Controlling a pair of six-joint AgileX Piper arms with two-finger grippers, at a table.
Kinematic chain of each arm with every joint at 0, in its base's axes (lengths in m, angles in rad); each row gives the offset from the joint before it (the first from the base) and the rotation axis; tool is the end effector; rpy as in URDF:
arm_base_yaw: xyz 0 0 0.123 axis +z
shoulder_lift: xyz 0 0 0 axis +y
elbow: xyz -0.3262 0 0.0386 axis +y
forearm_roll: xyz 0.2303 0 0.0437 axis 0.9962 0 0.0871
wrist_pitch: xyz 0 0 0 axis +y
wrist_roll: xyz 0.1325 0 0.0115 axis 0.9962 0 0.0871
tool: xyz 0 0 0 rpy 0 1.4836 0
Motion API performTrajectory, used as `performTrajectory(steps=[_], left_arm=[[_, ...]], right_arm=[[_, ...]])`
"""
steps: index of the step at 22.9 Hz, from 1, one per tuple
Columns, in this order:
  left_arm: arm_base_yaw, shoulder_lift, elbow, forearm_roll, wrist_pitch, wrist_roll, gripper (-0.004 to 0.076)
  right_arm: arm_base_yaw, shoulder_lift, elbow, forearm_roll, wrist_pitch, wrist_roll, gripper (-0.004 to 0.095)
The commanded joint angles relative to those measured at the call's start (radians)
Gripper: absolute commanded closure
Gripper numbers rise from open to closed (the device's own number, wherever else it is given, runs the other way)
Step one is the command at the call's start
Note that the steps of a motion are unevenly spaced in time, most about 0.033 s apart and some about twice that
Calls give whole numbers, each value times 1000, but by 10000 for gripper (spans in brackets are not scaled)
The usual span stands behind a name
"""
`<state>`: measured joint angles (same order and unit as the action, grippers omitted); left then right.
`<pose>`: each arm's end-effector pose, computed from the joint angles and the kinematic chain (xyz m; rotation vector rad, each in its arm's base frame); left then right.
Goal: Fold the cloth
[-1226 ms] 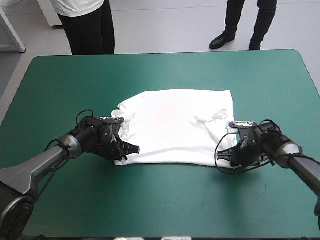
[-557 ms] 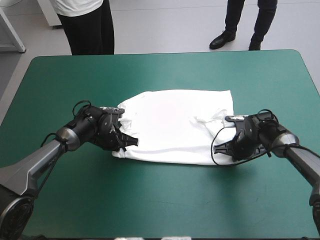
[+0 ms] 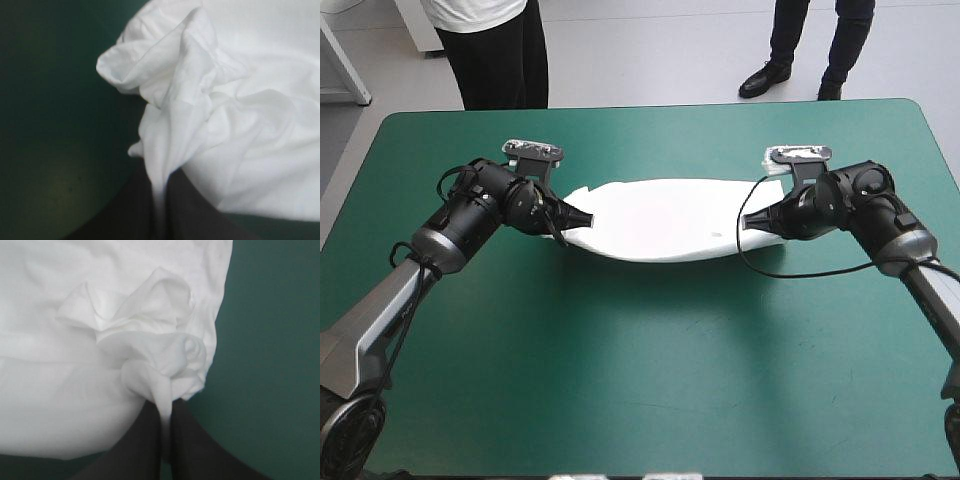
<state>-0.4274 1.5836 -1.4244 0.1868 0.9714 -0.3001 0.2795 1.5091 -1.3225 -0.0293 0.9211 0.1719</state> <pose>0.3216 -0.1241 0.3423 0.2469 2.5748 -0.0270 0.3107 0.0859 0.3378 -0.1540 2.5916 0.1282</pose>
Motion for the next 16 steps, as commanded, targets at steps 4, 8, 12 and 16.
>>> performTrajectory(steps=[4,8,12,16], left_arm=[[72,54,-153,22,-63,0,734],[82,180,-282,45,-65,38,734],[82,351,-461,67,-49,60,734],[93,477,-591,63,-8,68,734]], right_arm=[[-39,92,-191,-45,-60,3,925],[-66,201,-305,-47,-59,-9,926],[-77,344,-437,-45,-56,-18,925],[-88,426,-510,-43,-62,7,925]])
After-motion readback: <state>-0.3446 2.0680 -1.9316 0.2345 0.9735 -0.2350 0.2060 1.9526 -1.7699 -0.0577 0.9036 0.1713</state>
